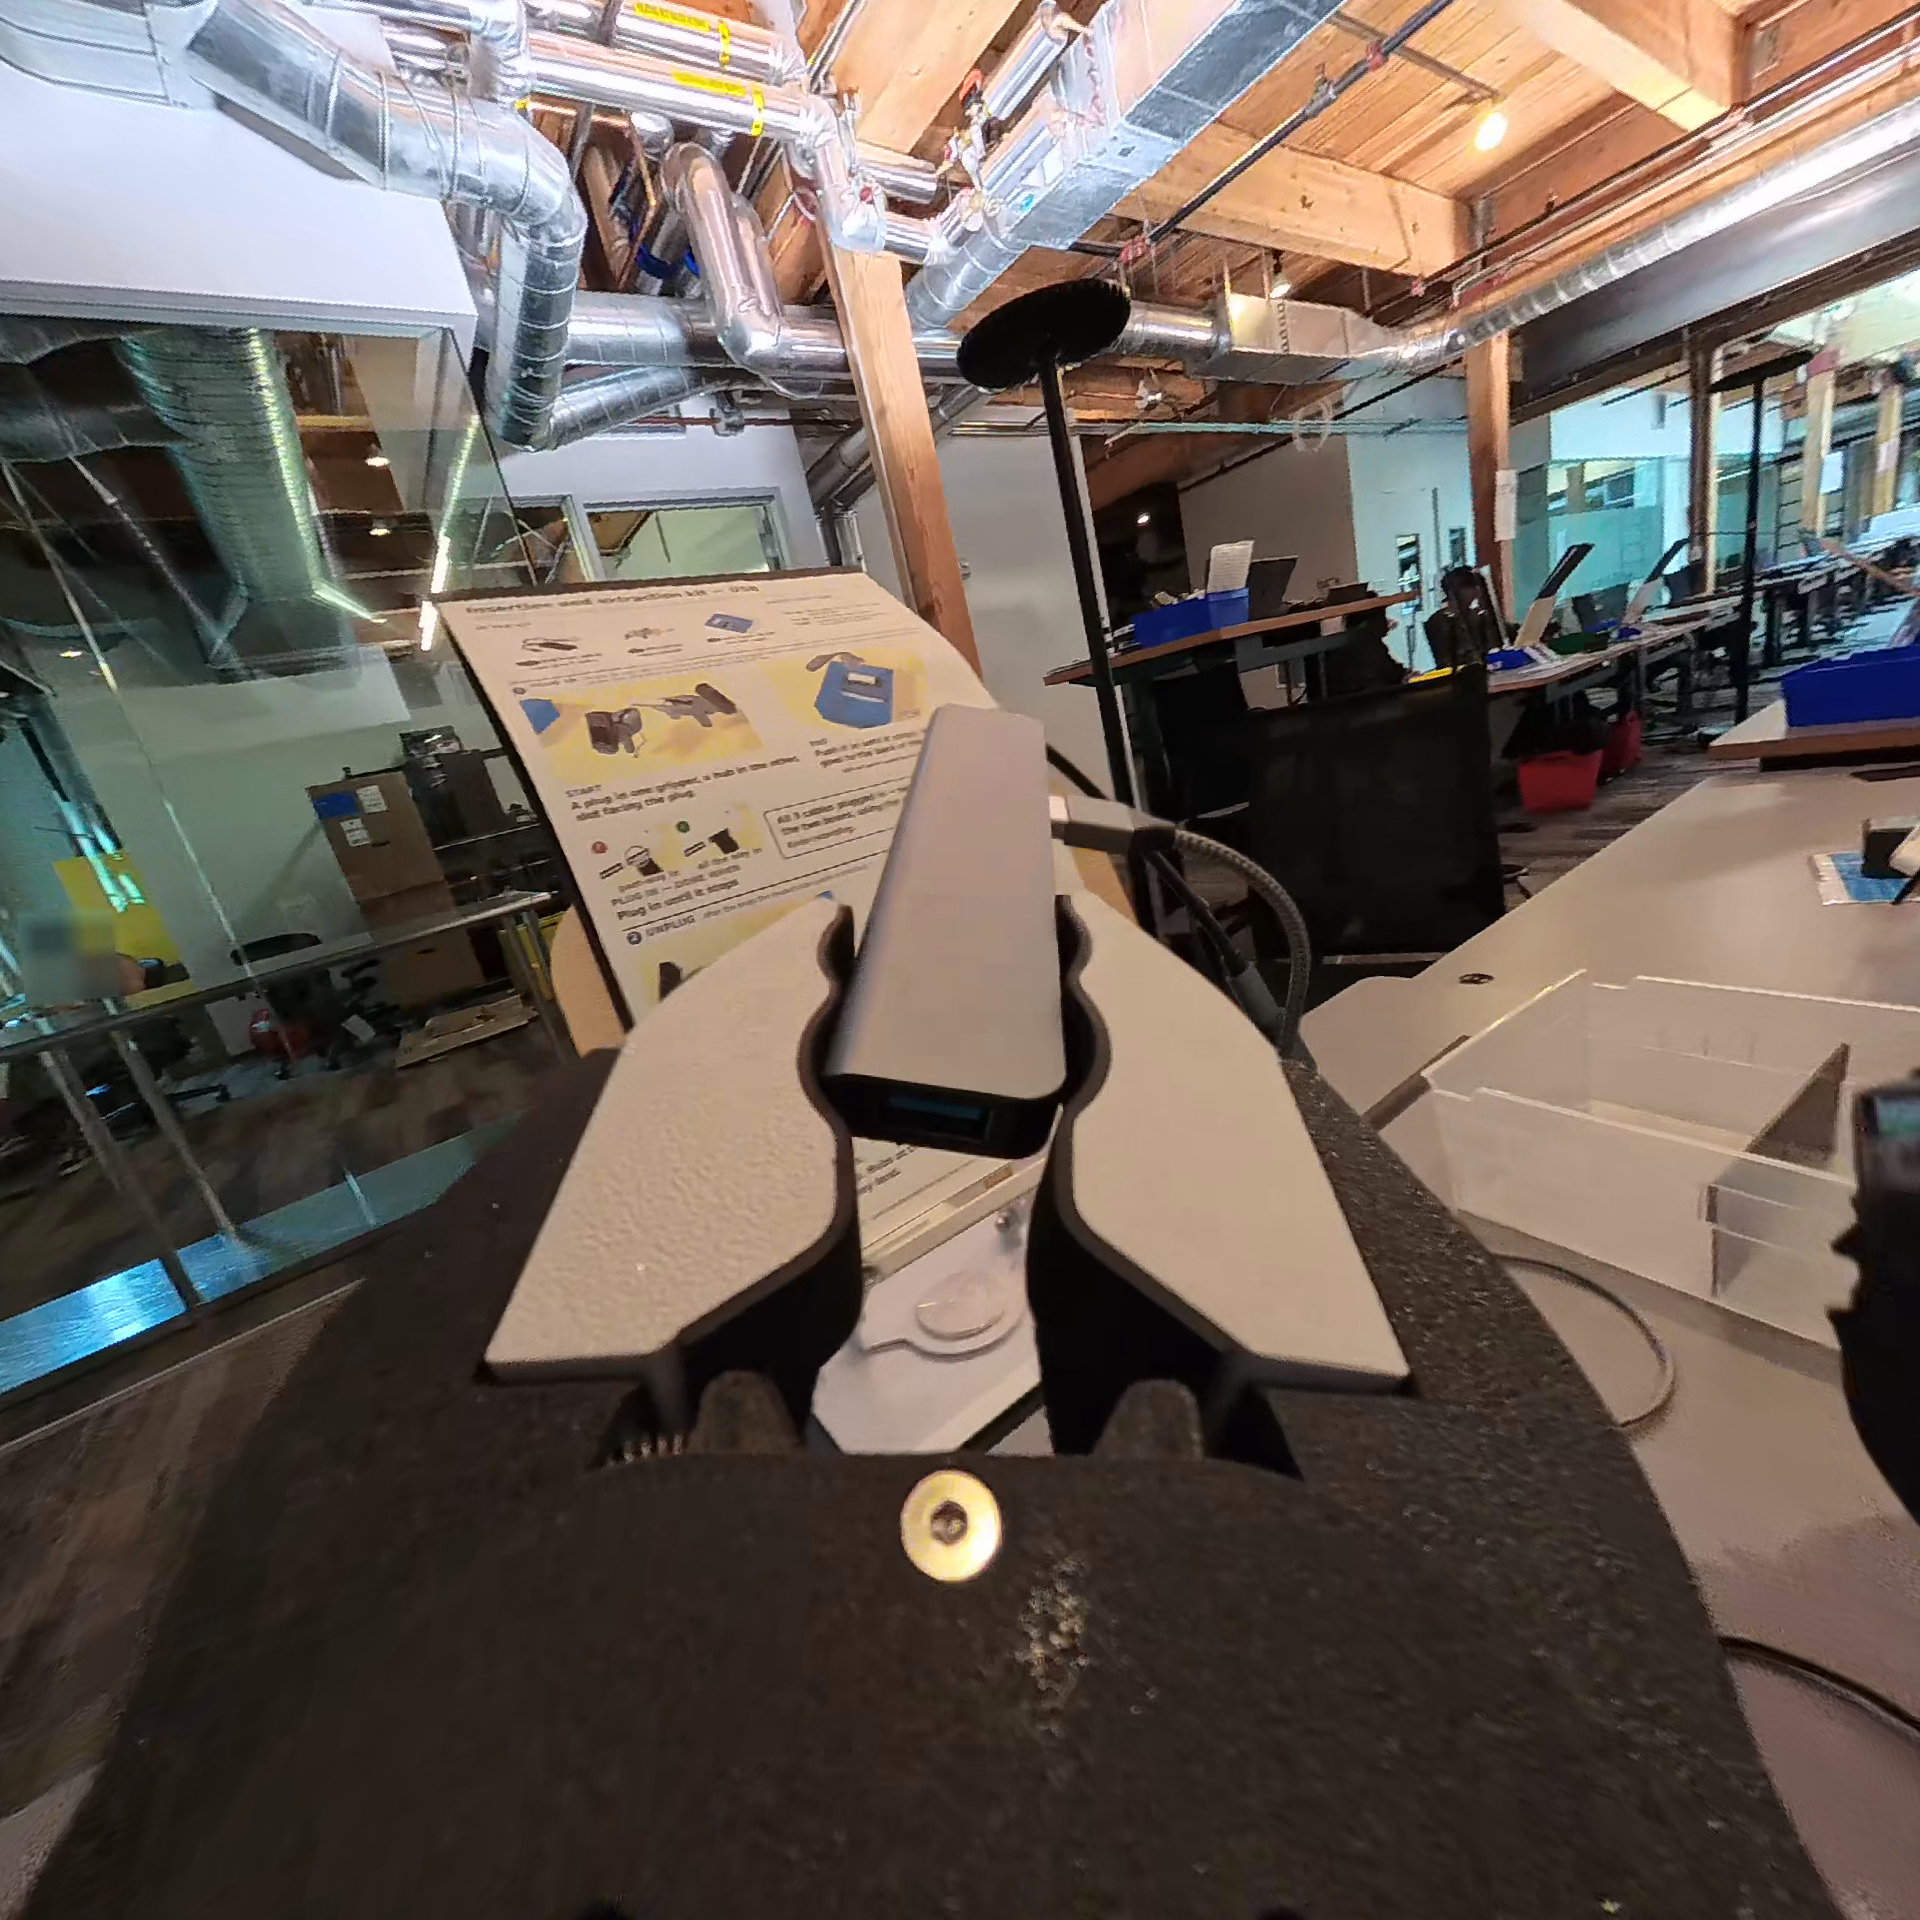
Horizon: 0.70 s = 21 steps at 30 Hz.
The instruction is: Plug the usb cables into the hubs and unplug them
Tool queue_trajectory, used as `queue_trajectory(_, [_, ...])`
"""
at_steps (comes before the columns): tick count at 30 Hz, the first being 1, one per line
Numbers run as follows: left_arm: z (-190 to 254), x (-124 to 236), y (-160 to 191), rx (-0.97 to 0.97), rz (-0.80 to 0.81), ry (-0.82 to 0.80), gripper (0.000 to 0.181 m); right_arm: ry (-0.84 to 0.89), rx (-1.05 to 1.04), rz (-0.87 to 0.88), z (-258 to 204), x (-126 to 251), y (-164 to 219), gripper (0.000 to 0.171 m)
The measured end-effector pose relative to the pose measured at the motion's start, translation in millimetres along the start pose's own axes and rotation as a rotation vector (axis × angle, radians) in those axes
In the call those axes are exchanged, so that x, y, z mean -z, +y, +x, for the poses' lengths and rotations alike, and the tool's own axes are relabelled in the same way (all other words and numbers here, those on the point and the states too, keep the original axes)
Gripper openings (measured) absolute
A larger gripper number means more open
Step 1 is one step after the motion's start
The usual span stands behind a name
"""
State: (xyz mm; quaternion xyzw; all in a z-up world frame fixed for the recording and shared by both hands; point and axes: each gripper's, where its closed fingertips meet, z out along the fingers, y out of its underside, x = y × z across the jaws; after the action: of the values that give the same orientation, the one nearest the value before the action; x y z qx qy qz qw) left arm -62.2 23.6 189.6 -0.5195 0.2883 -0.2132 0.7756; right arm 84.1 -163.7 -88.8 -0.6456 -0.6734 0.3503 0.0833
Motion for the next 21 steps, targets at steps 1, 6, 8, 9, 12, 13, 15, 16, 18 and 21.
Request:
queue_trajectory(1, [4.2,-1.2,-1.4,0.009,0.007,0.017,0.035,0.047,0.054,0.065,-2.2,13.6,-12.0,0.019])
queue_trajectory(6, [30.0,-9.4,-9.3,0.020,0.026,0.079,0.035,0.593,0.263,0.592,2.8,128.1,-95.9,0.018])
queue_trajectory(8, [33.4,-11.9,-8.6,-0.010,0.013,0.061,0.035,0.584,0.178,0.545,4.0,127.7,-84.8,0.014])
queue_trajectory(9, [33.1,-12.2,-7.7,-0.027,0.008,0.051,0.035,0.527,0.107,0.425,6.3,110.2,-65.2,0.014])
queue_trajectory(12, [27.4,-10.8,-5.0,-0.032,-0.014,0.034,0.035,0.624,-0.281,-0.034,50.3,78.0,20.7,0.012])
queue_trajectory(13, [24.7,-9.5,-5.2,-0.031,-0.016,0.028,0.035,0.584,-0.425,-0.116,54.5,66.0,39.0,0.012])
queue_trajectory(15, [18.7,-5.9,-6.8,-0.034,-0.017,0.008,0.035,0.510,-0.675,-0.110,66.2,46.0,46.6,0.009])
queue_trajectory(16, [15.9,-3.8,-8.0,-0.037,-0.017,-0.001,0.036,0.519,-0.748,-0.118,75.0,40.8,50.6,0.010])
queue_trajectory(18, [11.0,0.8,-11.7,-0.043,-0.009,-0.019,0.035,0.588,-0.786,-0.209,86.7,34.7,66.1,0.020])
queue_trajectory(21, [5.9,6.2,-17.1,-0.035,0.002,-0.029,0.035,0.558,-0.827,-0.295,84.9,16.2,74.4,0.029])
